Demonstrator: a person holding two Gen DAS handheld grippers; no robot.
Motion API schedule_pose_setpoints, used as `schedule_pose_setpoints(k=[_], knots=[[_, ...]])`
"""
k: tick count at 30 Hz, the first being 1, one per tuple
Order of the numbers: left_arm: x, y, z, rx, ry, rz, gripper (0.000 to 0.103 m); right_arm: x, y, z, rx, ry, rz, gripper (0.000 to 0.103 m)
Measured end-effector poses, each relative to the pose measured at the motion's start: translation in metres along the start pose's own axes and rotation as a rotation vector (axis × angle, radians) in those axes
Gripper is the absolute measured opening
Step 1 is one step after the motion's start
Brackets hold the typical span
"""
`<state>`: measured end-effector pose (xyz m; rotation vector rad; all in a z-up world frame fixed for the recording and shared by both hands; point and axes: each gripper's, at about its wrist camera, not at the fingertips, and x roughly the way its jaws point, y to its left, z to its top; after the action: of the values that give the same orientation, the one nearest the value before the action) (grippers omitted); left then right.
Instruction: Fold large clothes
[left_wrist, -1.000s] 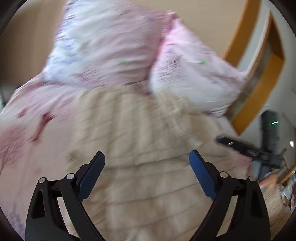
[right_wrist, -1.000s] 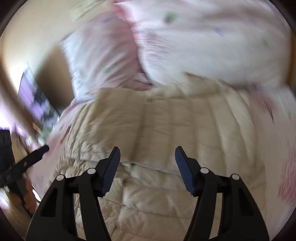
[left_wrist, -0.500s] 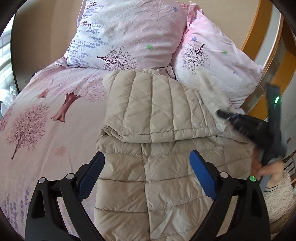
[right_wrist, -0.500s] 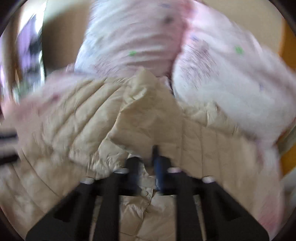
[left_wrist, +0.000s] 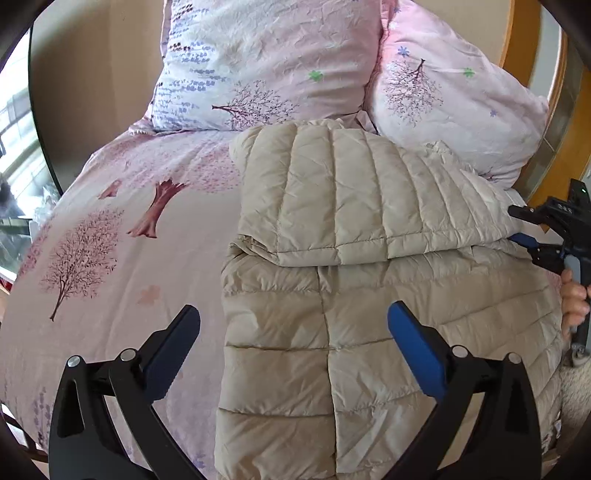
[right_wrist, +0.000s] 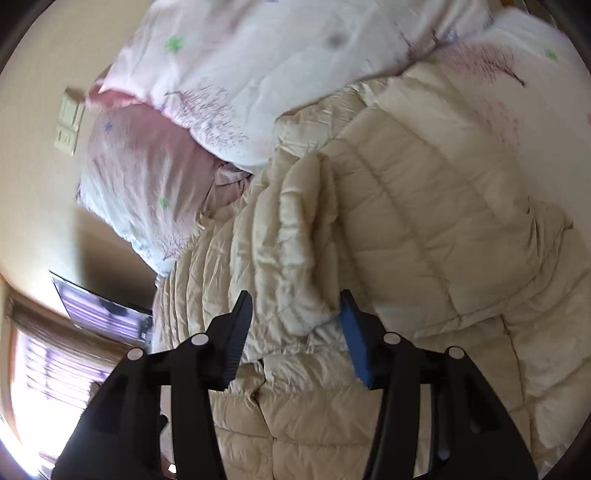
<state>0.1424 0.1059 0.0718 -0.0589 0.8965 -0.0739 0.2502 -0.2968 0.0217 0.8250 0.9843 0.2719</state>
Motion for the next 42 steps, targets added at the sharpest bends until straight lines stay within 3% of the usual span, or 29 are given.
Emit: schedule_pose_setpoints(k=[2,3,4,5,9,13,18,21,26,28,32,38,42], knots=[[-0.001,-0.001,-0.001,0.01,-0.001,0.005,0.102,0.005,-0.002,0.0,0.004,0.009,-0.009,0.042],[-0.001,-0.001,-0.001,0.012,0.002,0.006,0.102,0.007,-0.002,0.0,0.001,0.013,-0.007,0.023],[0.0,0.0,-0.002,0.013,0.006,0.001,0.102,0.01,0.0,-0.001,-0.012,0.019,-0.001,0.011],[0.001,0.001,-0.003,0.01,0.004,-0.009,0.102,0.01,0.002,-0.001,-0.021,0.009,-0.001,0.008],[-0.007,0.007,-0.009,0.001,-0.069,-0.058,0.102,-0.012,0.011,-0.004,-0.092,-0.108,-0.024,0.007],[-0.014,0.006,-0.011,0.042,-0.132,-0.03,0.102,-0.01,0.008,-0.008,-0.095,-0.092,-0.072,0.007],[0.0,0.017,-0.006,-0.025,-0.017,-0.068,0.102,-0.002,-0.003,-0.017,-0.058,-0.058,-0.104,0.007],[0.005,0.022,-0.01,-0.047,0.006,-0.072,0.102,0.002,-0.008,-0.022,-0.044,-0.038,-0.129,0.007],[-0.006,0.026,-0.019,-0.058,-0.064,-0.1,0.102,0.009,-0.007,-0.028,-0.062,-0.013,-0.181,0.007],[-0.014,0.028,-0.024,-0.059,-0.088,-0.094,0.102,0.007,-0.004,-0.028,-0.07,-0.002,-0.179,0.01],[-0.019,0.039,-0.029,-0.075,-0.022,-0.065,0.102,-0.018,-0.002,-0.033,-0.085,-0.014,-0.144,0.033],[-0.036,0.062,-0.055,-0.13,0.0,-0.136,0.102,-0.087,-0.019,-0.049,-0.124,-0.084,-0.096,0.062],[-0.049,0.071,-0.069,-0.137,-0.005,-0.192,0.101,-0.123,-0.039,-0.06,-0.148,-0.097,-0.13,0.068]])
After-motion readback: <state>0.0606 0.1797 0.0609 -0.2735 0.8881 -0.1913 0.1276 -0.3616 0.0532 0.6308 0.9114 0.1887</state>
